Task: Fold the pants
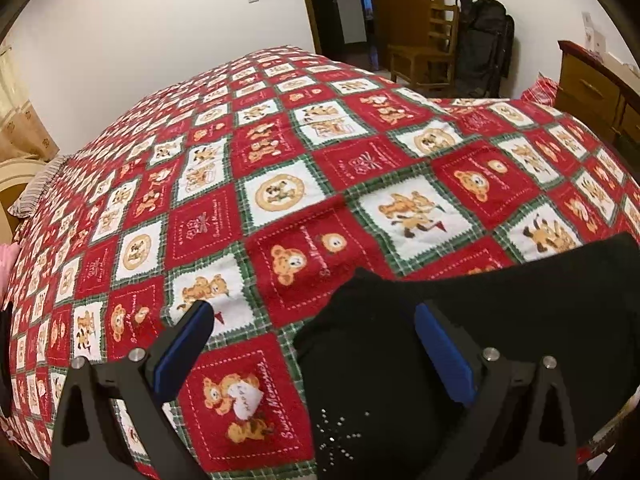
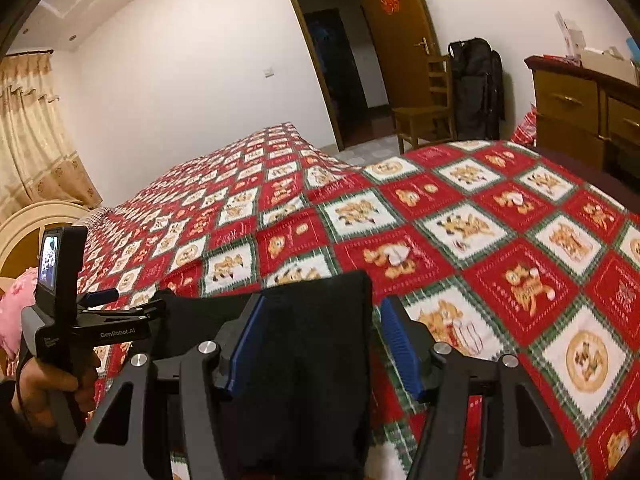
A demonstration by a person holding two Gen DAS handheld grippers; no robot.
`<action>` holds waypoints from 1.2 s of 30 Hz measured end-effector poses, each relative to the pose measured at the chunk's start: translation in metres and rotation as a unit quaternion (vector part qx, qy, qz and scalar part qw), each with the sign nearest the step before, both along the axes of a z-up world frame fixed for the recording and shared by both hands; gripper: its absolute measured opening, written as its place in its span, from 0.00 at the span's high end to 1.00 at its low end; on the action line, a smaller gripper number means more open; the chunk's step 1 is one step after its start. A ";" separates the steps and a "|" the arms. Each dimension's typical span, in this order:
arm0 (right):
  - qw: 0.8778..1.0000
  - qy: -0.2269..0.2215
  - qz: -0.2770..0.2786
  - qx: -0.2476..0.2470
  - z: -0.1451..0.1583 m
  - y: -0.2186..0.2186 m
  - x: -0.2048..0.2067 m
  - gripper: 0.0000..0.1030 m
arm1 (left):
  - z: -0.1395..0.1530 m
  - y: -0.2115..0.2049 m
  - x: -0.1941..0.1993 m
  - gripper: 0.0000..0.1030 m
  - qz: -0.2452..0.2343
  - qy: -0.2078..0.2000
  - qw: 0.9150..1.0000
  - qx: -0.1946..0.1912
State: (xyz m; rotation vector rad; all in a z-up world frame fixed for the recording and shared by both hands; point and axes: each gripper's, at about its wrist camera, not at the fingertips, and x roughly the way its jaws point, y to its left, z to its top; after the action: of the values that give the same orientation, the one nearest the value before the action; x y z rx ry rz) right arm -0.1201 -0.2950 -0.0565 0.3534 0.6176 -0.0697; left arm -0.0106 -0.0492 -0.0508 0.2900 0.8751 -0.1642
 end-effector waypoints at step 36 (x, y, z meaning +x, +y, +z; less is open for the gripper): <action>0.995 0.078 0.051 -0.040 -0.038 0.033 0.002 0.52 | -0.043 0.015 -0.029 0.00 -0.007 0.136 0.982 -0.128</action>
State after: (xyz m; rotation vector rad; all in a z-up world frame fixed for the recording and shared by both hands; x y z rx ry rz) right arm -0.1177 -0.2622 -0.0944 0.2403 0.7844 -0.0245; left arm -0.0401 -0.0342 -0.0942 0.0320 1.1096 -0.3328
